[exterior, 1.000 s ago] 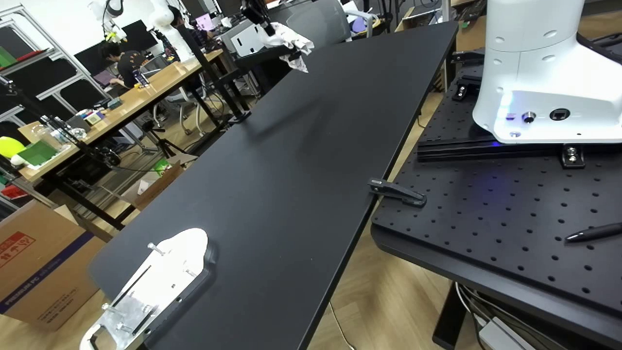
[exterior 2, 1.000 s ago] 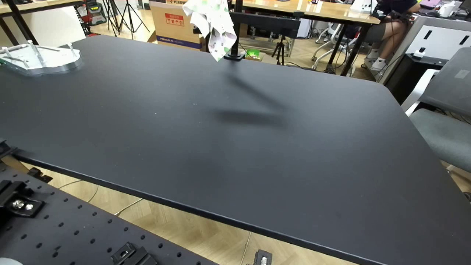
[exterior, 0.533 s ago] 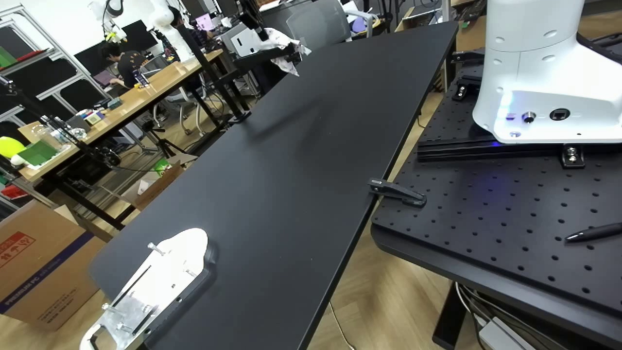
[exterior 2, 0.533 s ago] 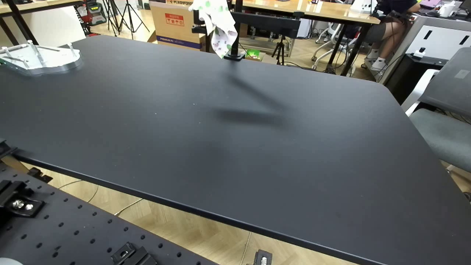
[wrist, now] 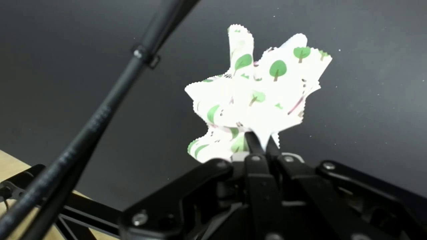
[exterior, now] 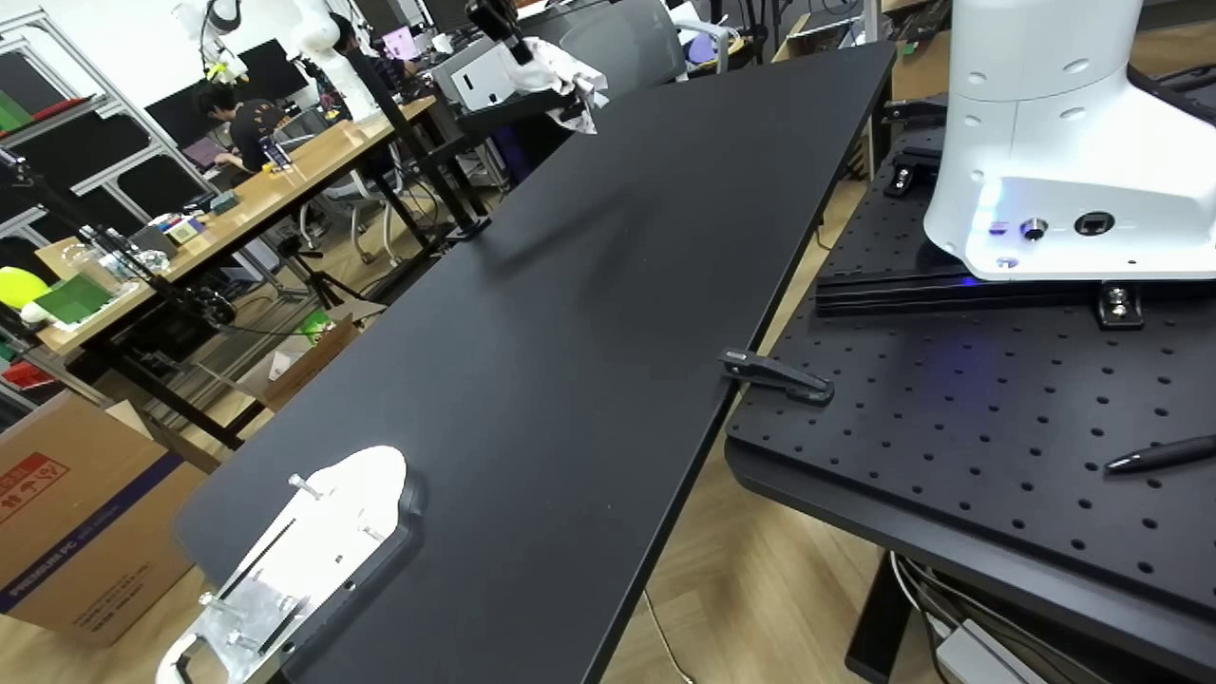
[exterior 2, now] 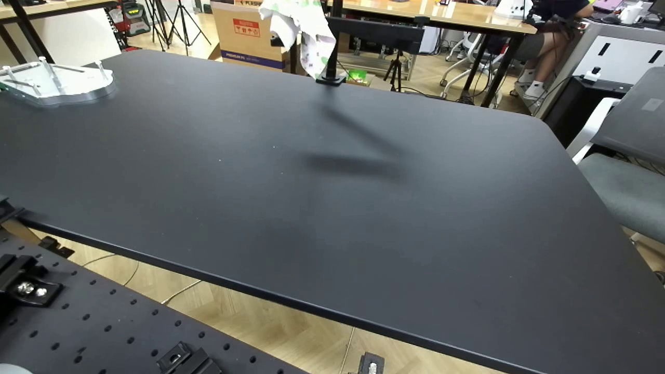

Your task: Put the cloth on the black rod

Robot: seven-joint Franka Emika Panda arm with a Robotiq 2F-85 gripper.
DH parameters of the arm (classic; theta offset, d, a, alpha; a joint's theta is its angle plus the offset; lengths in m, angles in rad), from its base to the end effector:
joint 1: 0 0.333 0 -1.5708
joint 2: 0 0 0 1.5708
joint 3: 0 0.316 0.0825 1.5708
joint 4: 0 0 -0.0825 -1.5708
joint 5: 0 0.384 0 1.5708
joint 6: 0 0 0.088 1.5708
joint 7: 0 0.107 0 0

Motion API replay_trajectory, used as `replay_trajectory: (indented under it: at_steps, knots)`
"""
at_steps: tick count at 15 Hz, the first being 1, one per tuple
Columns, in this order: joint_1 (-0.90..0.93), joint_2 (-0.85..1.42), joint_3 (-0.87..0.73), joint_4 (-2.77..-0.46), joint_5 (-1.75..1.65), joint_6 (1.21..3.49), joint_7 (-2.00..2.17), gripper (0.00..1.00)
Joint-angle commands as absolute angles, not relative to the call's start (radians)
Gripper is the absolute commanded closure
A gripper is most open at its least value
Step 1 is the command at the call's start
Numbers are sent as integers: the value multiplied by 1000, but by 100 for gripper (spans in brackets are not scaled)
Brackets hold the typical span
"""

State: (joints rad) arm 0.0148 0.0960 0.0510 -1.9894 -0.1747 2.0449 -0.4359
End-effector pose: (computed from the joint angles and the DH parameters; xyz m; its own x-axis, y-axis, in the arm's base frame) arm 0.5707 0.0275 0.4127 0.8327 0.5440 -0.1036 0.5532 -0.8253 0.1134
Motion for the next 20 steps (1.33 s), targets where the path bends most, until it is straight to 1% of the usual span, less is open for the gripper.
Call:
replay_trajectory:
  at_steps: [1, 20]
  knots:
    - [20, 40, 50, -2023, -173, 2011, -425, 99]
    - [44, 121, 70, -1975, -184, 2023, -417, 99]
